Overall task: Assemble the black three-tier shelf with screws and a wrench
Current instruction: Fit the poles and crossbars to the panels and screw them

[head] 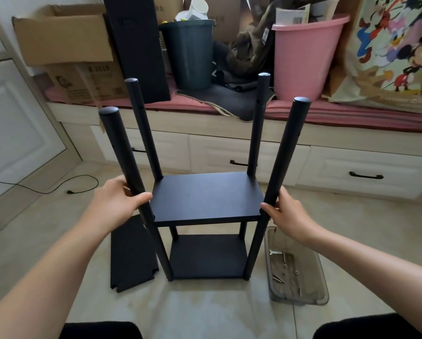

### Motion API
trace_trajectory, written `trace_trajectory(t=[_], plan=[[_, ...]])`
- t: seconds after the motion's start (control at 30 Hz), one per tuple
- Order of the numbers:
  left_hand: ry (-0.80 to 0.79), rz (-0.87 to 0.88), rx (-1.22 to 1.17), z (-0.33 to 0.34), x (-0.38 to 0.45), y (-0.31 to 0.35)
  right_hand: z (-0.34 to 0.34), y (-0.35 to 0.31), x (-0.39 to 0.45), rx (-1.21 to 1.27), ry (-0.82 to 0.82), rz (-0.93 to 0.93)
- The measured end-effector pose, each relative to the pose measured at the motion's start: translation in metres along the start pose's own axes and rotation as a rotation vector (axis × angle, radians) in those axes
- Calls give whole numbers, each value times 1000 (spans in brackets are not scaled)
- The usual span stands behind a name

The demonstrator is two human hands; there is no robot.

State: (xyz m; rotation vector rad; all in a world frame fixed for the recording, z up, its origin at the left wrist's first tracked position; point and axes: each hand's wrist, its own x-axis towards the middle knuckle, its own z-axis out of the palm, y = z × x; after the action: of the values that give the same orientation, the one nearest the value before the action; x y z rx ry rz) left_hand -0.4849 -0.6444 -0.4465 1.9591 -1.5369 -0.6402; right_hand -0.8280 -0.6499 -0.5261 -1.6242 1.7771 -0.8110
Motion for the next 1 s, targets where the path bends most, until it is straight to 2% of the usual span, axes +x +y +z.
trace_trajectory(t=[0.1, 0.23, 0.53, 0.87, 1.0], plan=[[47, -4, 76, 8, 5, 0, -1, -1, -2, 8, 2, -8], [83, 18, 56, 15, 8, 3, -6, 0, -5, 54, 20, -1], [85, 97, 38, 37, 10, 17, -28, 12, -4, 32, 51, -1], [104, 206, 14, 52, 3, 28, -39, 20, -9, 5, 121, 77], [83, 215, -31, 52, -2, 25, -38, 12, -10, -6, 117, 181]])
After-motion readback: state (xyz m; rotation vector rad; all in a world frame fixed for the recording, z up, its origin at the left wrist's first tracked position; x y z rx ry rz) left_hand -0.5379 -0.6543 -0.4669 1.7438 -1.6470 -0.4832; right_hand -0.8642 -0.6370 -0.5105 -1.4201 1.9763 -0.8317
